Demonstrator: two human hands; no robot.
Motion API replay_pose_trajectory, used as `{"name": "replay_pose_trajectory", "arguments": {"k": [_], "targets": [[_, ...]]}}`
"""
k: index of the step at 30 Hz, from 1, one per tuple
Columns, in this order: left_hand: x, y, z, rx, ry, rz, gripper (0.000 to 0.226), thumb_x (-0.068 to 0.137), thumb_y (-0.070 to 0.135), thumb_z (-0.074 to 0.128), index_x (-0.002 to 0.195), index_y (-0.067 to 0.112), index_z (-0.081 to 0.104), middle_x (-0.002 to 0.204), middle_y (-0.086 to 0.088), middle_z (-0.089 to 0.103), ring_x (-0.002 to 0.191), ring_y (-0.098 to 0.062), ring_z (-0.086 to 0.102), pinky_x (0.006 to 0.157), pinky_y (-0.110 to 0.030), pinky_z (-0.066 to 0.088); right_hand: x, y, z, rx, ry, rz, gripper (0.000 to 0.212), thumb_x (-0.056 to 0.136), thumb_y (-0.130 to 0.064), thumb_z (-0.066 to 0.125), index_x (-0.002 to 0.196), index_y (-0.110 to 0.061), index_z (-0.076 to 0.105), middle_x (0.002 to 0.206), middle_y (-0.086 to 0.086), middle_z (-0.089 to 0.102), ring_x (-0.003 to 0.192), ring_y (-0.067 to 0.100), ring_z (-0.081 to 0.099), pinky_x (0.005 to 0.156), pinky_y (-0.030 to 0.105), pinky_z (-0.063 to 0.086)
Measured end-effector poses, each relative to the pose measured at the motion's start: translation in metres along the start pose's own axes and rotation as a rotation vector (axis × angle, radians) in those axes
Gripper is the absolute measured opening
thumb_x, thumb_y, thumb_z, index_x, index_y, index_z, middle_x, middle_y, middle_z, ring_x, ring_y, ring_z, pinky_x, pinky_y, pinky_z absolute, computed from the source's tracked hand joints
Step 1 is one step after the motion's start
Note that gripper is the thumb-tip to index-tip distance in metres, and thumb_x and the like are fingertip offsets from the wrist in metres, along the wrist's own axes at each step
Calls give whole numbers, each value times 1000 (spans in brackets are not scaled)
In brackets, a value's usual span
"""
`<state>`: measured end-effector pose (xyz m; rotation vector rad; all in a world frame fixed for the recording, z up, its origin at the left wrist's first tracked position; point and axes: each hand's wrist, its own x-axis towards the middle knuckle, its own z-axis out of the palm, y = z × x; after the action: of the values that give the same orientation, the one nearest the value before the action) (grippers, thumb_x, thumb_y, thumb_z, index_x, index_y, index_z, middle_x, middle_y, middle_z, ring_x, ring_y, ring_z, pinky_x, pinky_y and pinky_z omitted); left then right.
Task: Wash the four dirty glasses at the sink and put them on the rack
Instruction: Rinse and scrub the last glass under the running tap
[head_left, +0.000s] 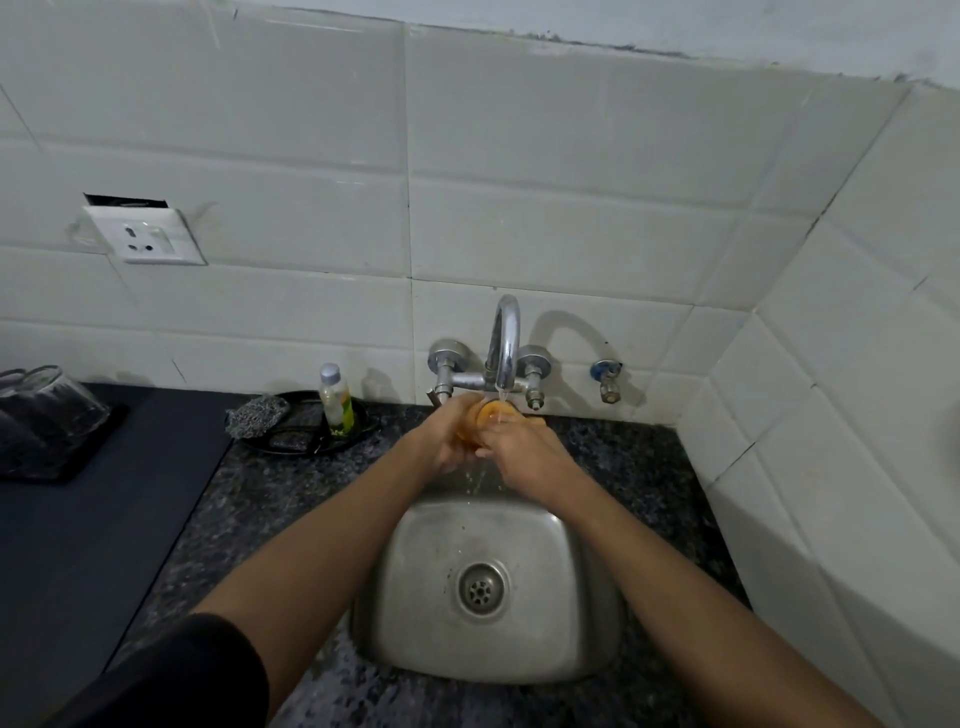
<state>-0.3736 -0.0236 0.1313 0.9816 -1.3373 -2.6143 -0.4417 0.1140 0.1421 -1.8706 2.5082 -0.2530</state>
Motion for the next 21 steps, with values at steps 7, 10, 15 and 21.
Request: {"name": "replay_pose_trajectory", "arguments": {"k": [7,10,15,21], "targets": [[2,-3,-2,-133,-13,68,29,102,25,47,103,3,67,86,-11,67,78,-22,62,72,-32,47,2,-12,1,443,69,184,26,107,-33,50,122,-24,69,104,3,70,90,19,65,82,40,56],[-3,1,-2,-40,13,17,30,103,30,50,94,8,69,77,-9,66,66,-20,61,52,-28,48,-1,-4,2,67,-15,68,24,103,-26,59,126,-26,65,113,1,69,98,21,66,86,41,58],[-4,-2,-4,-97,54,98,19,100,21,50,92,10,63,79,-7,66,71,-20,65,68,-32,53,2,-20,4,541,59,193,26,108,-32,50,118,-20,70,97,-3,67,84,11,63,79,35,54],[-8,0,-1,-68,17,-5,32,103,28,47,83,9,64,70,-7,61,55,-18,54,40,-22,36,1,-10,-3,-14,-40,26,24,104,-28,58,126,-21,66,125,4,63,106,24,64,89,42,56]]}}
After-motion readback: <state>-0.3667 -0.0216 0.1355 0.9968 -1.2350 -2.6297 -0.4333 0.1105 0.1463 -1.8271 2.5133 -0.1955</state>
